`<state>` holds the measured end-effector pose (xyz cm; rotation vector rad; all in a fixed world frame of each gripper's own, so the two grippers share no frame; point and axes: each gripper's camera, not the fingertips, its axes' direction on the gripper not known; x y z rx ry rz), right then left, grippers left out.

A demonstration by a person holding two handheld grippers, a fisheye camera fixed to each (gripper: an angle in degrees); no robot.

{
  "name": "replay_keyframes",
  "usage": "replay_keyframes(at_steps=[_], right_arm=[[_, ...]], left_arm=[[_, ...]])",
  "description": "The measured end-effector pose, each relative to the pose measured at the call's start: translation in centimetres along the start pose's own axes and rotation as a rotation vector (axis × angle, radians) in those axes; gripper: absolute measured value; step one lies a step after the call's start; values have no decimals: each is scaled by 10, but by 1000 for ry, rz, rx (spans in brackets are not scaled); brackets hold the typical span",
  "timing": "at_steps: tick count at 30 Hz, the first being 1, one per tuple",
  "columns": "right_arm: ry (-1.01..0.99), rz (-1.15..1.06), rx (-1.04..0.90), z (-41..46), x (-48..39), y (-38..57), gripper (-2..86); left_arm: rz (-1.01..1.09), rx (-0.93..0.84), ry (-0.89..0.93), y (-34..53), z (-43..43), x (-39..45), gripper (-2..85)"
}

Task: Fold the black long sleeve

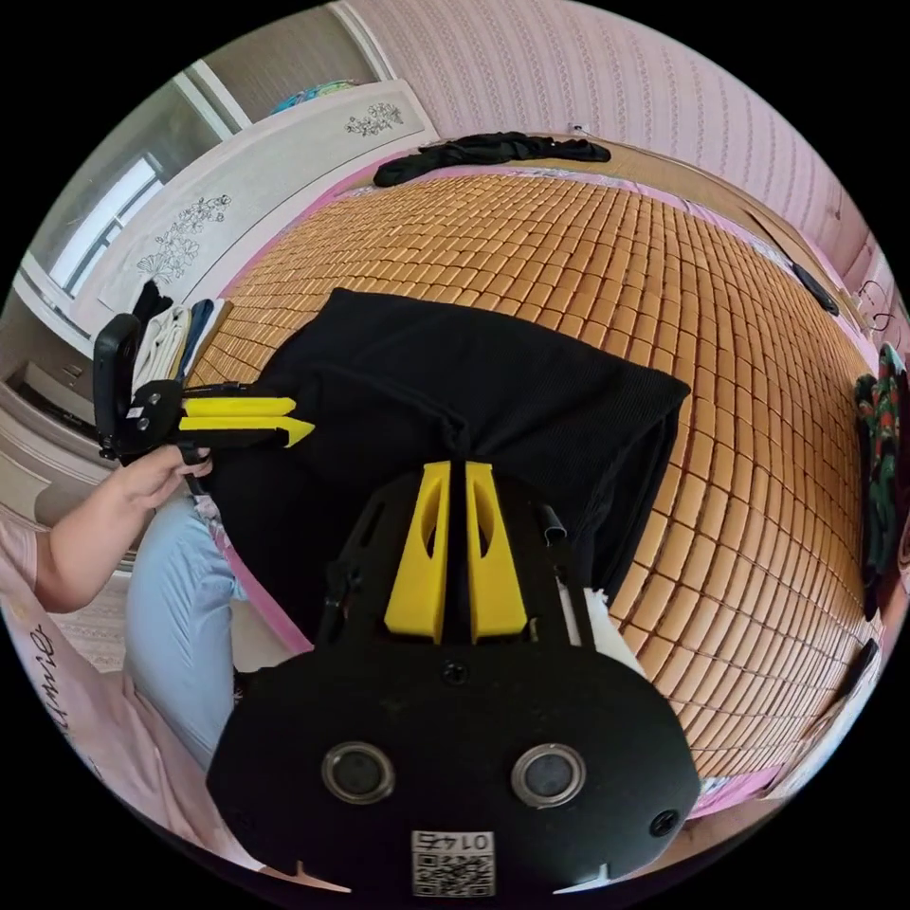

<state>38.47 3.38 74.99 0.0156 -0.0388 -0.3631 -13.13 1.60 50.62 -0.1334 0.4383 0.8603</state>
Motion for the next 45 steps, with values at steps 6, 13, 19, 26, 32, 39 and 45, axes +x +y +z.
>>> replay_keyframes(at_steps=[6,13,19,26,32,39,45], right_arm=[[-162,-128,85,-39,-28,23,11],[-127,-204,-158,-31,-75,44,5],[-120,-79,-143,-48,-104,41,-2],[-316,-47,-394,-28,-141,9,-3],[-190,-211,-430,-27,-202,-14,-4],[20,-296,-372,-17,-240,-68,-5],[161,-312,-414,-3,-257,-168,-5]], left_arm=[[23,152,101,46,-40,24,3],[27,62,-34,110,-44,76,5],[-88,36,-3,130,-67,105,12],[-55,27,-101,120,-65,170,11],[90,68,-26,105,-49,223,-8],[84,56,-39,105,-23,248,-10],[-49,38,-110,83,-4,230,-10]])
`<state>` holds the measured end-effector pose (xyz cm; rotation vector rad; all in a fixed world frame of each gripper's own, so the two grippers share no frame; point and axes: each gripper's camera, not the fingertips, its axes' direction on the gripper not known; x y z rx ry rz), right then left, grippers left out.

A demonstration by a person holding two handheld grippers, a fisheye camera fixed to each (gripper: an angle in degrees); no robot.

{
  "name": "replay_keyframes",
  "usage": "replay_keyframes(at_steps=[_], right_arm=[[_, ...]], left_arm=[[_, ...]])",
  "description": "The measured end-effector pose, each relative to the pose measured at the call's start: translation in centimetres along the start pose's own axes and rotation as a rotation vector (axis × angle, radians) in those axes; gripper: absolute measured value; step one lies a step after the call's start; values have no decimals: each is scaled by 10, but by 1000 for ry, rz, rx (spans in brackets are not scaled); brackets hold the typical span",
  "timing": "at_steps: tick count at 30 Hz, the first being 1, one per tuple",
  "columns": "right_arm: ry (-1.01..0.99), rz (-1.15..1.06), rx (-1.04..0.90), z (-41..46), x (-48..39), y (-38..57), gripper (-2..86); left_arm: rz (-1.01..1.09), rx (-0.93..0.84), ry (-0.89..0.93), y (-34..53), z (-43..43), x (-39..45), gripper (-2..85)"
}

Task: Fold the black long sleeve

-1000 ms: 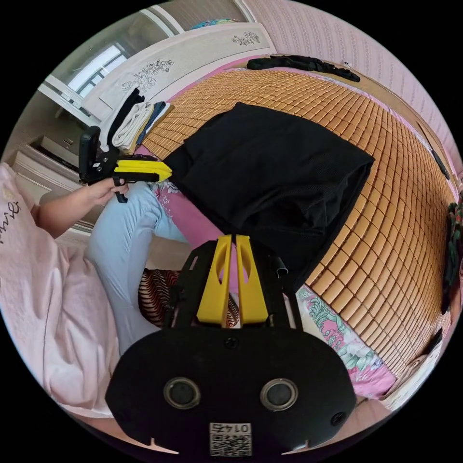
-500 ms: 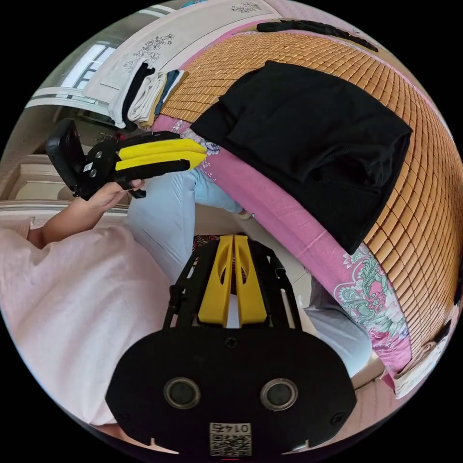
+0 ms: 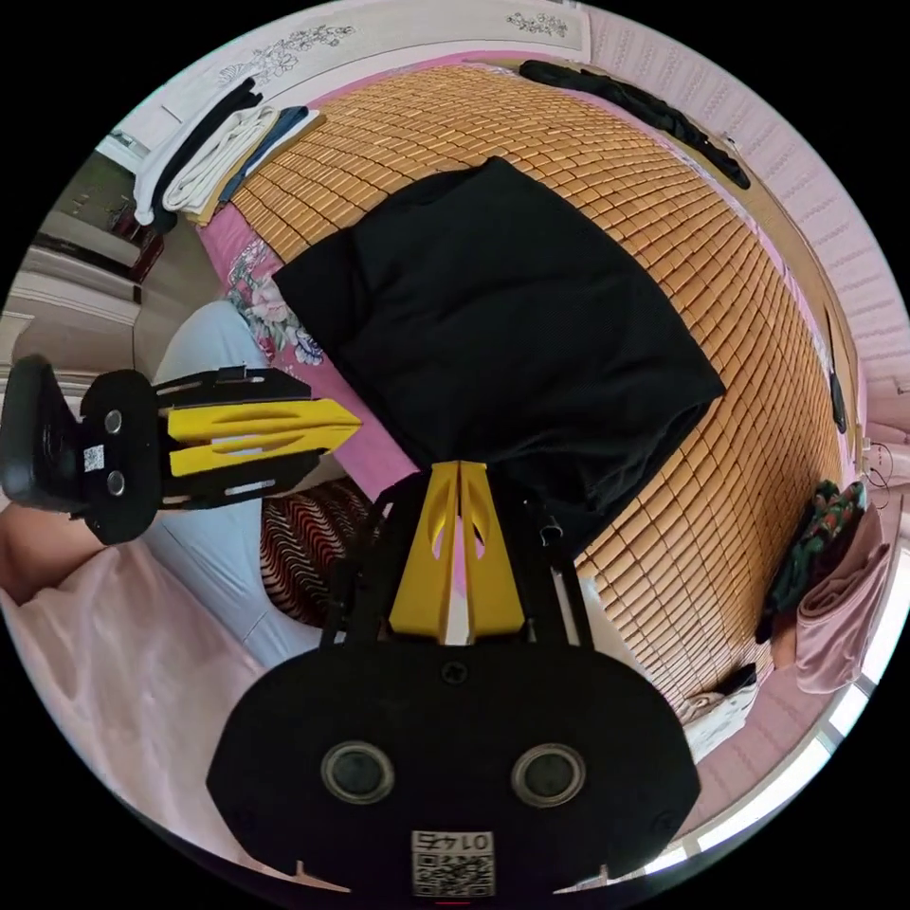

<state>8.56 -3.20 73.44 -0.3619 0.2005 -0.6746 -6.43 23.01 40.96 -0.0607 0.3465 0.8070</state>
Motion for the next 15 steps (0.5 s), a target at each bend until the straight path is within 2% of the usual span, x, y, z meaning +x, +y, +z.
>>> replay_keyframes(at_steps=[5,8,10,11,12,13,15], right_arm=[[49,-16,8,-26,11,-91,-5],[121,-12,-21,-20,15,-139,-5],[82,34,-94,4,22,-166,-5],[66,50,-118,12,24,-170,-5],[28,83,-190,31,28,-177,-5],[4,132,-131,27,30,-181,-5],[-1,124,-160,28,30,-192,-6]], left_arm=[[-29,23,-20,-26,14,-5,-10],[-24,-42,-85,-34,38,-6,-10],[-19,-101,-20,-34,57,-7,-10],[4,-156,54,-31,72,-6,-10],[32,-71,56,-25,71,-3,-10],[61,-77,48,-23,74,0,-10],[177,-63,-8,-21,76,14,-10]])
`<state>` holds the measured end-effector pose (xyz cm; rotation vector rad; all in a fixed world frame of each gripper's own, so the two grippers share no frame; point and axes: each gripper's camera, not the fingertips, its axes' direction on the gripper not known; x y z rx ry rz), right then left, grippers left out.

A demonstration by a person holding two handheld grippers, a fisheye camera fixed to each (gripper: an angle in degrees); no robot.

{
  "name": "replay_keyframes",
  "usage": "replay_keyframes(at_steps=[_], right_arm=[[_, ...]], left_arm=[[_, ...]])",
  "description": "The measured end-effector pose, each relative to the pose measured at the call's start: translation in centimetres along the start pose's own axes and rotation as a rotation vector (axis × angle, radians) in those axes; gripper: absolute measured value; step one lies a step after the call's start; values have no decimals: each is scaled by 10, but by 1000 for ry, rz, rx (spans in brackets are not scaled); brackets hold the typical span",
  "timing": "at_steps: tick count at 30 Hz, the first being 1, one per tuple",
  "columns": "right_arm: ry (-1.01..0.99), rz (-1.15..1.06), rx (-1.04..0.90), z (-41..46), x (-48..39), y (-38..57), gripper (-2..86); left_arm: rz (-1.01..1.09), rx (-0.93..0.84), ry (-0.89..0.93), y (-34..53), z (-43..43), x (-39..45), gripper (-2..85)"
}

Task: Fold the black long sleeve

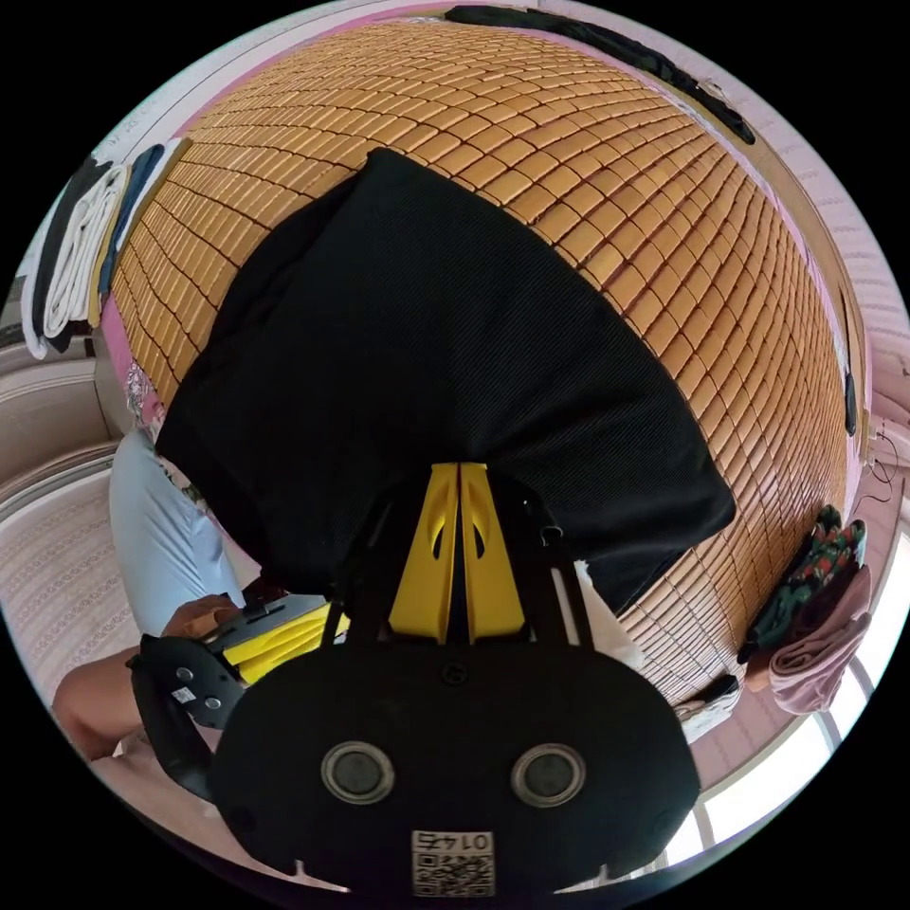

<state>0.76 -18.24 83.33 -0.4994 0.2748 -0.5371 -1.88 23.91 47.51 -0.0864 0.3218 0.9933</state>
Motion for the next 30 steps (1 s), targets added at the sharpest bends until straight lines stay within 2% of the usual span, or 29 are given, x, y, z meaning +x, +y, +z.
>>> replay_keyframes(at_steps=[8,13,17,23,27,30], right_arm=[[-15,-138,-194,-3,2,-38,-9],[50,-105,-61,-27,23,-58,-6],[110,-66,-111,4,35,-70,-6],[172,-81,-175,27,43,-63,-6],[115,-95,-49,33,67,-22,-9],[-67,91,323,8,110,60,-9]], left_arm=[[35,6,-10,-3,9,10,-10],[97,-20,-38,-7,12,21,-10],[65,-24,30,-8,17,14,-10],[86,-49,33,-16,27,21,-10],[120,-42,-5,-18,28,28,-10],[50,-5,-25,-13,22,30,-10]])
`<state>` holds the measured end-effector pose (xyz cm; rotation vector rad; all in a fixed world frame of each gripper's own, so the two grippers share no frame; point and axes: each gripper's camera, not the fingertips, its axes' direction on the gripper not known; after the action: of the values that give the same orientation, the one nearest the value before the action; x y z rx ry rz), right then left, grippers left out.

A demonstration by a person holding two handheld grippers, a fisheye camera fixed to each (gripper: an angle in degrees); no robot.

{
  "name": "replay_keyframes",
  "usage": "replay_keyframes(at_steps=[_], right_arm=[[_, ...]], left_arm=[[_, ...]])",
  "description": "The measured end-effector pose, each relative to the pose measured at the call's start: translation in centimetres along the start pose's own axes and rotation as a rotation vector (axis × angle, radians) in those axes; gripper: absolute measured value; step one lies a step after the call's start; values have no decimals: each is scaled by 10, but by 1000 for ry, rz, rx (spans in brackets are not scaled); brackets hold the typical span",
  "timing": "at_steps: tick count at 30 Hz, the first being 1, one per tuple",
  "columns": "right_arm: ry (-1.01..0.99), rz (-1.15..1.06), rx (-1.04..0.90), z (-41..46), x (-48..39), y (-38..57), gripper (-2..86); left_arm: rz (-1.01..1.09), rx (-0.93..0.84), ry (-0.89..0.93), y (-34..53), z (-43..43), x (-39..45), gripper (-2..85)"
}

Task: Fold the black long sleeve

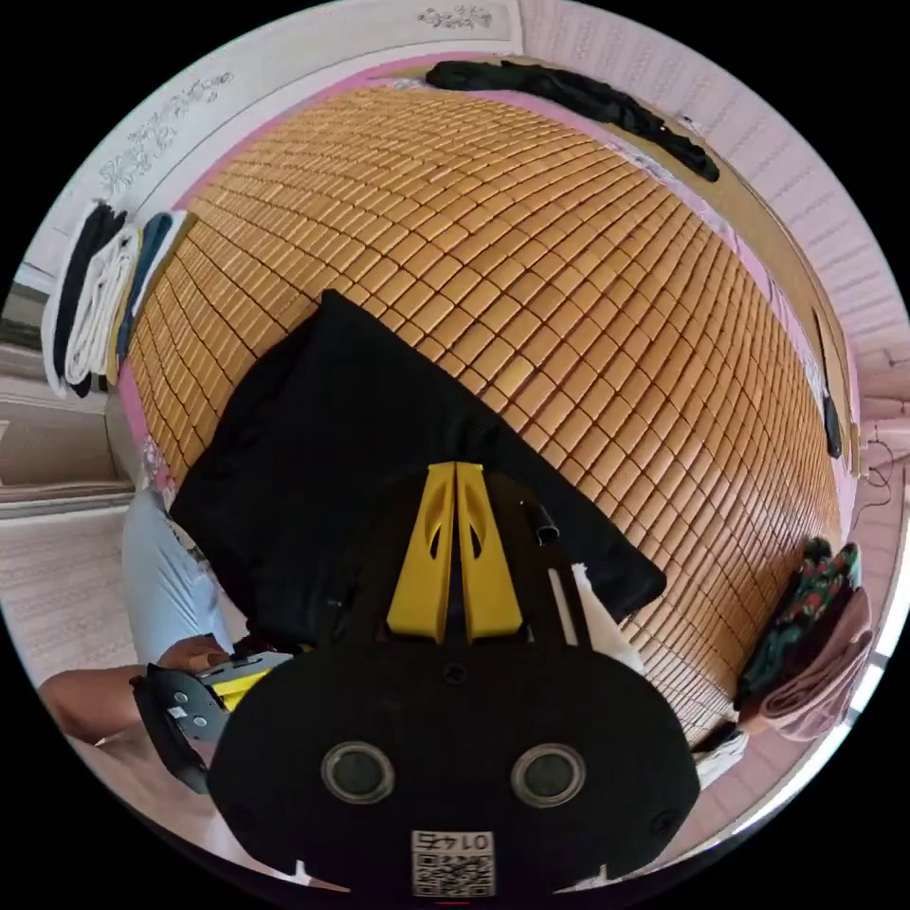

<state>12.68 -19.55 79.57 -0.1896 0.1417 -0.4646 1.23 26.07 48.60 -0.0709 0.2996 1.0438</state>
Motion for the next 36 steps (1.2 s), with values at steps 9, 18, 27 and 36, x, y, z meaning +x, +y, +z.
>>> replay_keyframes(at_steps=[9,18,27,36], right_arm=[[-250,424,143,2,120,306,46],[-399,541,171,67,150,416,103],[-540,607,258,96,189,466,17],[-736,516,322,99,222,482,13]], left_arm=[[-63,54,-73,-2,-22,23,16],[15,82,60,-16,-32,51,168],[215,48,19,-56,-23,68,207],[268,76,31,-107,-3,59,243]])
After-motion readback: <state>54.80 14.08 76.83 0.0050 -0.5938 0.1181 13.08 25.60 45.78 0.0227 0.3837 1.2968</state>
